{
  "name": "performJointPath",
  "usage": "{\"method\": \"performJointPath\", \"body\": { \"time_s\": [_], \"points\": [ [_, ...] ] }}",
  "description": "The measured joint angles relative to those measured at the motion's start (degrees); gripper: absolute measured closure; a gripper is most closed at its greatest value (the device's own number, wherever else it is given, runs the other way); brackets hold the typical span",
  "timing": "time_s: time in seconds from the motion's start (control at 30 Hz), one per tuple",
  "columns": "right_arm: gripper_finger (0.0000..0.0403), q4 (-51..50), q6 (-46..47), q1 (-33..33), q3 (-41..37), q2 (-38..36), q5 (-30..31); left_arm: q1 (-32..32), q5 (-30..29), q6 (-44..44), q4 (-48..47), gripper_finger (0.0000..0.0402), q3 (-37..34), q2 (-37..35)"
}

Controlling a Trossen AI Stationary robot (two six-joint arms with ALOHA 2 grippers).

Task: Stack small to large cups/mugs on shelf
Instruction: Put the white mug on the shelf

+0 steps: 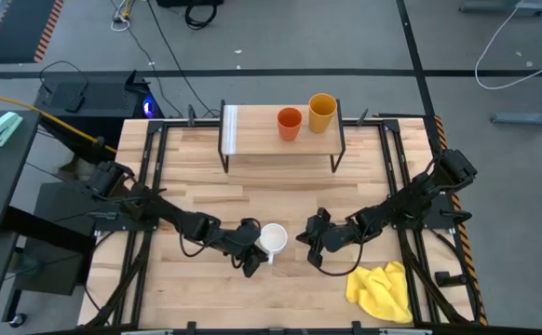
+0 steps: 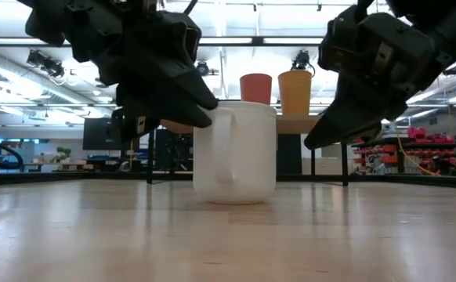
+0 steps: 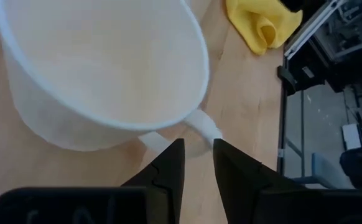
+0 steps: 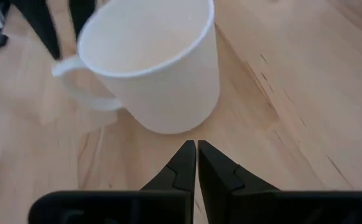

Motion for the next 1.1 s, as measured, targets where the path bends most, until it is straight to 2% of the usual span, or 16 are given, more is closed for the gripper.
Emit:
{"method": "performJointPath", "body": {
  "time_s": [0.43,0.63,0.8,1.1],
  "points": [
    [0.0380,2.6,-1.7,-1.9,0.0,0.0,-3.9,0.4,1.8,0.2,3.5,0.0311,0.0,0.0],
    [0.0380,3.3,-2.6,-3.6,2.9,6.1,-7.5,0.4,2.5,-0.4,4.0,0.0316,0.0,1.4],
    [0.0380,3.1,-4.4,-4.4,6.5,11.7,-8.0,0.6,4.6,-1.4,6.1,0.0311,0.0,3.7],
    [0.0380,2.0,-6.2,-4.4,8.3,10.5,-8.5,0.7,5.3,-1.1,9.2,0.0312,0.0,3.9]
  ]
}}
